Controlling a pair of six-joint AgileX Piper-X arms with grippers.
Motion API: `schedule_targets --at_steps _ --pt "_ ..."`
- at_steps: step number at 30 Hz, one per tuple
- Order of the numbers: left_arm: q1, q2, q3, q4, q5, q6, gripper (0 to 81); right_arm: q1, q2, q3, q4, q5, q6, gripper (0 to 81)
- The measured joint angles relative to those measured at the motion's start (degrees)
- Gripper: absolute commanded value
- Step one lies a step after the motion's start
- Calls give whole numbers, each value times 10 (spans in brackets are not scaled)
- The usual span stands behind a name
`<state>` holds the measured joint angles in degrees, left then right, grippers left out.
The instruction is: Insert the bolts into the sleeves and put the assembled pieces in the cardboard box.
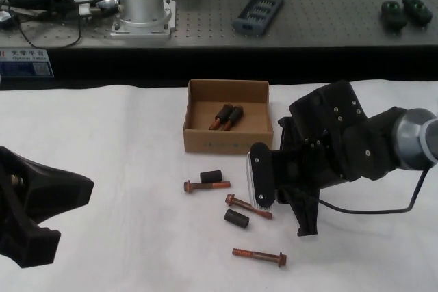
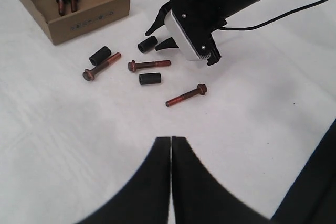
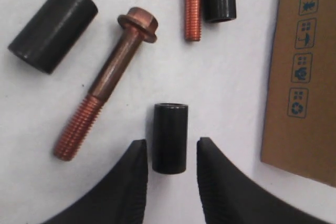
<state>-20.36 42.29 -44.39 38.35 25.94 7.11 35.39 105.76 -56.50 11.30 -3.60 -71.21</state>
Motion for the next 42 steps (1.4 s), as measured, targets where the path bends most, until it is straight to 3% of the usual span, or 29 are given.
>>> schedule_targets --at_steps 18,20,24,42 --pt "0 0 0 -4 0 0 7 -1 43 -49 24 6 0 247" --pt "0 0 0 -4 -1 0 7 -1 43 -50 31 6 0 204" --pt "0 0 0 -7 -19 0 7 -1 43 -56 49 8 0 19" --pt "0 0 0 -8 -25 0 7 -2 39 -58 59 9 0 18"
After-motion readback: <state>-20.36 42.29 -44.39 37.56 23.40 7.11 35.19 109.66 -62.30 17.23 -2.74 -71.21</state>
